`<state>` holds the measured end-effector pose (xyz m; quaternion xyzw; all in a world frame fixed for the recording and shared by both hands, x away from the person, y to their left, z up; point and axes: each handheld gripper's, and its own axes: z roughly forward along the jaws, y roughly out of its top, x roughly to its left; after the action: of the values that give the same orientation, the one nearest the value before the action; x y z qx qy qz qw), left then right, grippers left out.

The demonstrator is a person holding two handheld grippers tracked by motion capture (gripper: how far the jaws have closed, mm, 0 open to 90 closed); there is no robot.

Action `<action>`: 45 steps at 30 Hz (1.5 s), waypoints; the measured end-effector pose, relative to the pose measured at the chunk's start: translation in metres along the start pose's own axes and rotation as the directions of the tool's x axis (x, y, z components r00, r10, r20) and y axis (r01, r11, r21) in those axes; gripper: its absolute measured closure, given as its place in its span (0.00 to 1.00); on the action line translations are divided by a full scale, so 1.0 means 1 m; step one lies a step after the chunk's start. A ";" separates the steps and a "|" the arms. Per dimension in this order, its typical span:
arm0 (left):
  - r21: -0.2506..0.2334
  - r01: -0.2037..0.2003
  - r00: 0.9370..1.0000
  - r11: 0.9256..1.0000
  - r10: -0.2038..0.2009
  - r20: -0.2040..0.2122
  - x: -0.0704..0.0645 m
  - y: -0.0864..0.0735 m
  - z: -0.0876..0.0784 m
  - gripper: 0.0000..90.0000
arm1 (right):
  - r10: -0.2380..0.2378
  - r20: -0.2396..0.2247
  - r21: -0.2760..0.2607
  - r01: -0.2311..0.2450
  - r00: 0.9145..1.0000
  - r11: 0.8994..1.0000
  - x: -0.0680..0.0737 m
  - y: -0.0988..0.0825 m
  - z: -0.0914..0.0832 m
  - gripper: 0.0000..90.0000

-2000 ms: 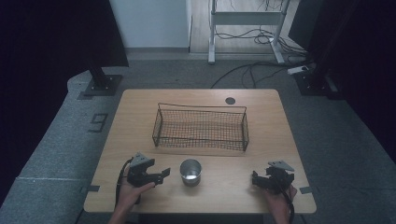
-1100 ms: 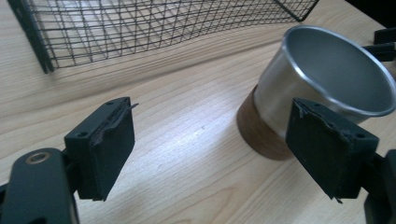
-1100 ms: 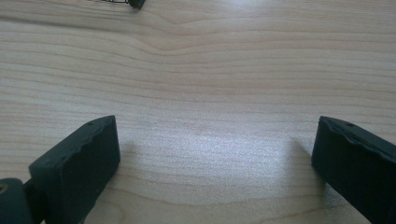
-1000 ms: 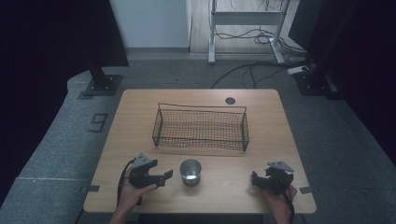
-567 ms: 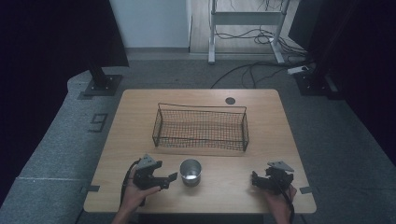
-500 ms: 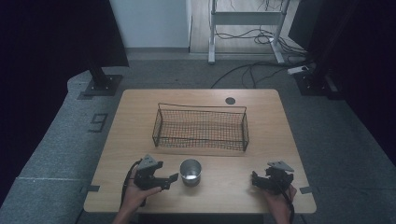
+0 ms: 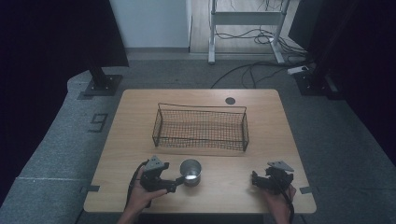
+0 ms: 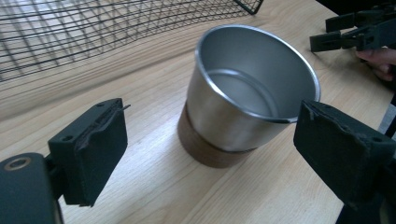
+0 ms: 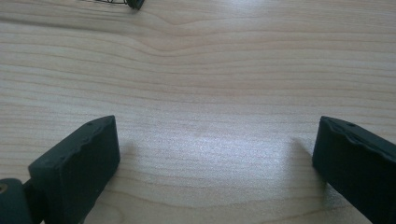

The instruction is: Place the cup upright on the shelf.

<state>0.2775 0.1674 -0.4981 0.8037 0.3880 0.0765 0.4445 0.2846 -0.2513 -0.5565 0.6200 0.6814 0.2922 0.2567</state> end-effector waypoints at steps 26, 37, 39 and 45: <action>0.032 -0.061 0.998 0.998 0.062 -0.018 -0.021 0.007 0.036 0.06 | -0.001 0.001 -0.001 0.001 1.000 1.000 0.000 0.000 0.000 0.01; -0.002 -0.084 0.995 0.996 0.084 -0.061 -0.030 0.010 0.049 0.14 | 0.001 0.001 0.000 -0.001 1.000 1.000 0.000 0.000 0.000 0.01; -0.008 -0.095 0.993 0.995 0.094 -0.073 -0.031 0.009 0.049 0.15 | 0.001 0.001 0.000 -0.001 1.000 1.000 0.000 0.000 0.000 0.01; -0.026 -0.107 0.990 0.994 0.105 -0.089 -0.031 0.008 0.047 0.17 | 0.001 0.001 0.000 -0.001 1.000 1.000 0.000 0.000 0.000 0.01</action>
<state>0.2823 0.1127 -0.5124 0.8120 0.3627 0.1414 0.4348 0.2850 -0.2513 -0.5565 0.6206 0.6809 0.2920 0.2568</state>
